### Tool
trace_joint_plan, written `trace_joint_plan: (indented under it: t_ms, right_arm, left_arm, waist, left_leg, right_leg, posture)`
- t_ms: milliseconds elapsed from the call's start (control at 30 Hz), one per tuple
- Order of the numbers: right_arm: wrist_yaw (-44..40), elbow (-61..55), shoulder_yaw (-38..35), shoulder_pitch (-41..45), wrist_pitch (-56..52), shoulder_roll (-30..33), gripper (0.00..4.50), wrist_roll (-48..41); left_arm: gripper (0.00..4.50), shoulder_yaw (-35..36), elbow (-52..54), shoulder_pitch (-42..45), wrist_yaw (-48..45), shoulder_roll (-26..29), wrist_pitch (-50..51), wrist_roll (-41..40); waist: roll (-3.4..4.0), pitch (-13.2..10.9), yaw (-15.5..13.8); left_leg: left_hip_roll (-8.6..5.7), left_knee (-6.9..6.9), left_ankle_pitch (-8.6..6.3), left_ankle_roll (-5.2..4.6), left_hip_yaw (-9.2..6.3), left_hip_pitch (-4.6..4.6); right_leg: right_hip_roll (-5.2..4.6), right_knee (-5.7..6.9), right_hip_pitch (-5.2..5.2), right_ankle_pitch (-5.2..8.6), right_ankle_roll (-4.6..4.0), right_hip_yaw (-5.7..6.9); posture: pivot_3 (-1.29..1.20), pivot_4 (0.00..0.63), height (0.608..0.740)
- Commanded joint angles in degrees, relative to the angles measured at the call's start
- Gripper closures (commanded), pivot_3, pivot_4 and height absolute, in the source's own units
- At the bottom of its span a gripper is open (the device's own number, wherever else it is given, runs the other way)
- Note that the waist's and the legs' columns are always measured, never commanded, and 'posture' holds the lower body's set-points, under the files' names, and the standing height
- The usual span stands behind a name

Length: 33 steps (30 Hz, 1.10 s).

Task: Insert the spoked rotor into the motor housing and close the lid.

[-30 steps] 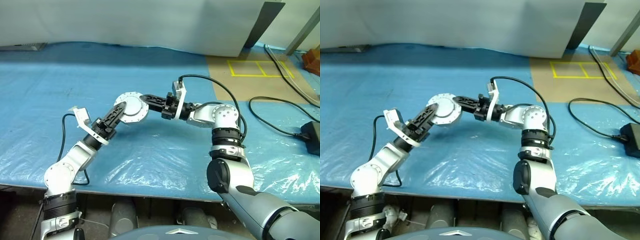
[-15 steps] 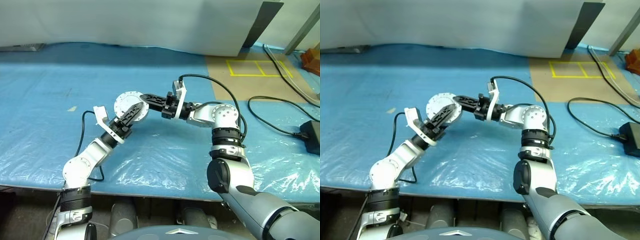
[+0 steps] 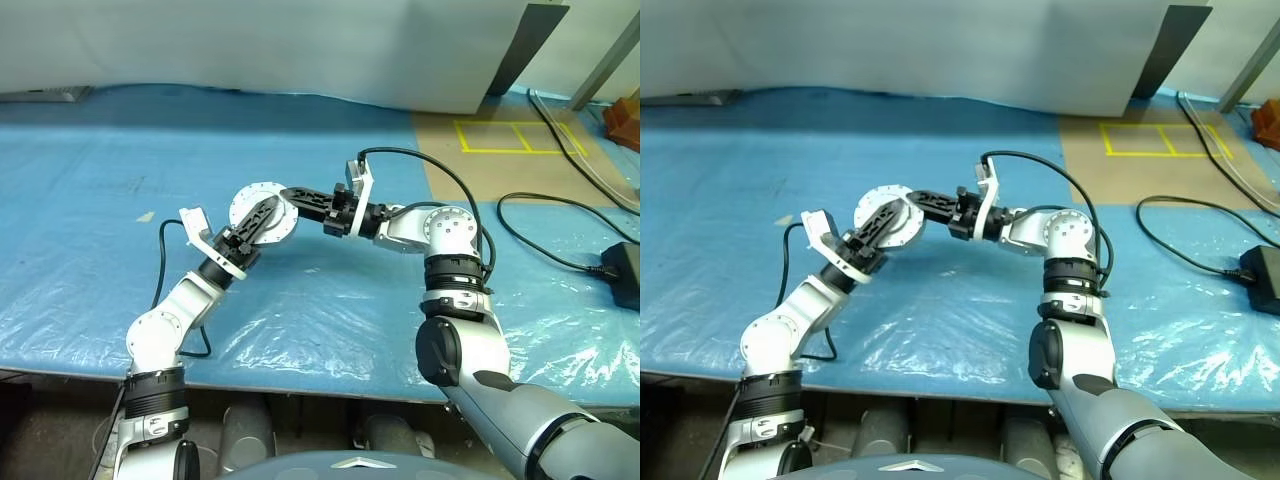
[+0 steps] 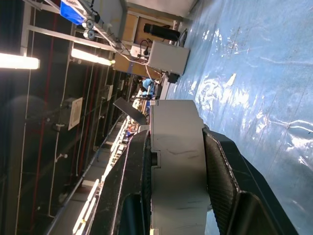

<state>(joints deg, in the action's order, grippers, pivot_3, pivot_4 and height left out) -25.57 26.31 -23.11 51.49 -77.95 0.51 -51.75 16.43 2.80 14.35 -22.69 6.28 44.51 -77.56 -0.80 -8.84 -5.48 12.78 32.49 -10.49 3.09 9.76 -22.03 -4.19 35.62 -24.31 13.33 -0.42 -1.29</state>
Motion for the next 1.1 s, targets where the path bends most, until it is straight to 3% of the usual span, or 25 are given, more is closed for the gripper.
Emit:
trace_joint_plan:
  t_ms: [33,200,400,833,1100]
  right_arm:
    - [-1.44,-2.0,0.44,2.09,0.36,-0.89,3.34,-2.18]
    - [-1.92,-2.41,1.23,1.7,2.59,-1.07,3.34,-1.66]
    - [-1.64,0.01,0.73,2.25,2.61,-0.91,1.34,-2.23]
    - [1.2,3.59,-0.16,2.96,4.73,-0.8,1.34,-0.57]
    - [1.39,2.85,0.88,2.54,5.38,-0.88,1.34,-0.39]
  left_arm:
    - [1.86,-0.29,2.54,1.39,2.62,-0.3,-0.55,0.89]
    - [1.87,0.2,2.29,2.51,4.06,0.23,-0.56,0.79]
    - [1.87,2.01,0.38,4.01,5.21,0.78,-2.69,2.33]
    - [1.87,11.51,-8.62,11.5,4.69,10.22,-10.14,7.73]
    - [1.87,12.74,-34.33,21.14,1.36,17.0,-20.46,22.92]
  waist:
    - [0.0,0.0,0.0]
    - [0.0,0.0,0.06]
    - [0.0,0.0,0.06]
    - [-0.02,-0.01,0.15]
    - [-0.09,-0.03,-0.16]
  left_leg:
    - [0.0,0.0,0.0,0.0,0.0,0.0]
    - [0.0,0.04,0.0,0.0,-0.02,-0.01]
    - [0.0,0.05,0.0,0.0,-0.04,-0.02]
    - [0.01,0.06,0.0,0.0,-0.1,-0.01]
    - [-0.03,0.16,0.0,0.0,-0.22,-0.1]
  right_leg:
    - [0.0,0.0,0.0,0.0,0.0,0.0]
    - [0.0,0.03,0.01,0.0,0.0,0.0]
    - [0.0,0.03,0.01,0.0,0.0,0.01]
    - [0.02,0.04,0.01,0.0,0.0,0.04]
    - [-0.02,0.02,0.08,0.0,0.01,0.16]
  posture:
    - [0.0,0.15,0.74]
    - [0.0,0.15,0.74]
    - [0.0,0.15,0.74]
    - [0.0,0.15,0.74]
    - [0.0,0.15,0.74]
